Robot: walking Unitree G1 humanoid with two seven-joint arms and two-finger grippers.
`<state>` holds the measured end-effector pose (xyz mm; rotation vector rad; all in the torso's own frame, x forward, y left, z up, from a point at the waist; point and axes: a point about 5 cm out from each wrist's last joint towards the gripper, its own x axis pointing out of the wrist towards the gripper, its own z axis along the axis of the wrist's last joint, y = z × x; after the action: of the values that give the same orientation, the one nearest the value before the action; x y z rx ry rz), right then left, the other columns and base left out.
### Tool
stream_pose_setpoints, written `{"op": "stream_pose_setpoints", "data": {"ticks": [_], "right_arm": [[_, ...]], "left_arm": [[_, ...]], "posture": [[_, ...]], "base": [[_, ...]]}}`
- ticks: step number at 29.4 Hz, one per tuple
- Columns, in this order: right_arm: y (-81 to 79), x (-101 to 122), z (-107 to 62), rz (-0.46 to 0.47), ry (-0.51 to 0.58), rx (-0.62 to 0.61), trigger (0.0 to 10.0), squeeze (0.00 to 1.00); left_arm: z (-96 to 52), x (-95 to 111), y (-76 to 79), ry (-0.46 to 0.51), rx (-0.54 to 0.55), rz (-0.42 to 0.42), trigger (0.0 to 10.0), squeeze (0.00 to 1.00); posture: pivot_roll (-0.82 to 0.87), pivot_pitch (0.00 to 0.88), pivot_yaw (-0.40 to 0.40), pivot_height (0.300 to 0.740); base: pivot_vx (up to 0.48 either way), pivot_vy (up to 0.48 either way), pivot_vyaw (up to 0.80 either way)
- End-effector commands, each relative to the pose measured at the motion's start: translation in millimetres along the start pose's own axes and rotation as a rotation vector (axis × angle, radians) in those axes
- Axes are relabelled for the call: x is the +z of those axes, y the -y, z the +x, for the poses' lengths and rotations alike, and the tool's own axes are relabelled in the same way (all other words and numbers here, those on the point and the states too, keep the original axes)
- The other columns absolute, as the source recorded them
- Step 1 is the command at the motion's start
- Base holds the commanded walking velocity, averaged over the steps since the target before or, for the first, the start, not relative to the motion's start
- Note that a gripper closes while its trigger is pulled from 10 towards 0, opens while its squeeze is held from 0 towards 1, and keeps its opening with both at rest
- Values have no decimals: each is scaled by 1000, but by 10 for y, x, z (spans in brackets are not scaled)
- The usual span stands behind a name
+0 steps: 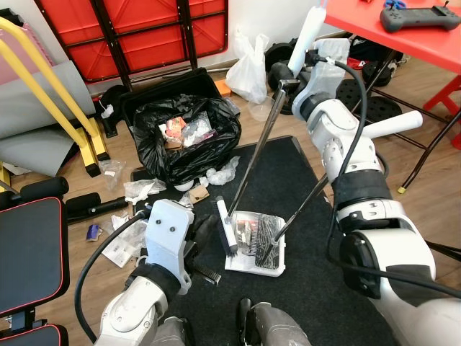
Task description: Sweep floor
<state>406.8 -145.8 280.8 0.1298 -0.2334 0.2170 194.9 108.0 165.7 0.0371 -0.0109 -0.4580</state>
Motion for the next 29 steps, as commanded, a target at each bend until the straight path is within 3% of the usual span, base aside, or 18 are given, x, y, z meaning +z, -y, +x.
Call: {"op": "stream_pose_setpoints", "data": {"ticks": [1, 11, 17, 22, 29], "right_arm": [[-712, 19, -409, -173, 34, 731, 10000, 0], [-764, -39, -553, -222, 27, 810, 10000, 0], [-643, -178, -528, -224, -11, 677, 10000, 0], [-619, -222, -544, -227, -26, 672, 10000, 0], [-605, -433, -715, -210, -114, 760, 10000, 0]], "left_arm": [[68, -144, -100, -17, 70, -57, 10000, 0], [94, -153, -191, 1, 112, -90, 10000, 0], [170, -173, -277, 12, 127, -82, 10000, 0], [169, -177, -281, 12, 127, -81, 10000, 0], [139, -179, -389, 11, 183, -48, 10000, 0]], "posture": [[-45, 115, -81, 740], [-67, 85, -72, 740], [-66, 46, -59, 740], [-63, 45, -60, 740], [-54, 43, -52, 740]], "base": [[0, 0, 794], [0, 0, 794], [0, 0, 398], [0, 0, 318], [0, 0, 794]]}}
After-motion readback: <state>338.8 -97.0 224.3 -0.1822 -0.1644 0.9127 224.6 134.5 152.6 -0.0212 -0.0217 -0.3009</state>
